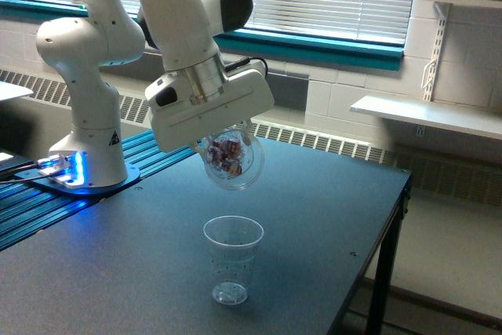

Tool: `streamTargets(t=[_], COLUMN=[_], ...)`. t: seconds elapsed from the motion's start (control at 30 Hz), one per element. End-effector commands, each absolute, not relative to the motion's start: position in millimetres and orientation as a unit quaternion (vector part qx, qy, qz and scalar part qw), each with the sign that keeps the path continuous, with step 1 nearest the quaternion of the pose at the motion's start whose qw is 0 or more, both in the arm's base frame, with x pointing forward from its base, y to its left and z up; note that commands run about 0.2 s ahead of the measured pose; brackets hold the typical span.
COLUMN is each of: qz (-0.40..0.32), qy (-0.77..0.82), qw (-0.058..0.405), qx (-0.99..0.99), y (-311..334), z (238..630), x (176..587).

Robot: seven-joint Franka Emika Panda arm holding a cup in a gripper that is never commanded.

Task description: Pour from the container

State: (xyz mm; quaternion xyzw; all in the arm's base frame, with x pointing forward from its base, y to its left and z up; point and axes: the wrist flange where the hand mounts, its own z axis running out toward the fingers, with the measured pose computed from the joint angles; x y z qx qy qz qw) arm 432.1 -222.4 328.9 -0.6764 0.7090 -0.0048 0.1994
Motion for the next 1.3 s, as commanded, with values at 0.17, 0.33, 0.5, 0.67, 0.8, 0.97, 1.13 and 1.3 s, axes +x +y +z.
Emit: streamTargets(t=[0.17, 0.33, 0.5, 0.67, 0.8, 0.97, 1.13, 1.3], qz=[0.036, 0.043, 0.043, 0.045, 0.049, 0.052, 0.052, 0.053], qy=[0.723, 0.725, 0.723, 0.722, 0.721, 0.723, 0.726, 0.73], qw=[0.199, 0.204, 0.211, 0.213, 0.213, 0.218, 0.223, 0.229], qx=[-0.66, -0.656, -0.657, -0.657, -0.658, -0.654, -0.649, -0.642], y=[-236.6, -239.3, -236.4, -232.3, -227.2, -225.1, -224.5, -224.3], z=[308.5, 302.5, 301.3, 300.6, 299.0, 297.7, 298.1, 298.9], x=[439.3, 445.0, 448.6, 449.6, 451.1, 452.3, 453.7, 455.7])
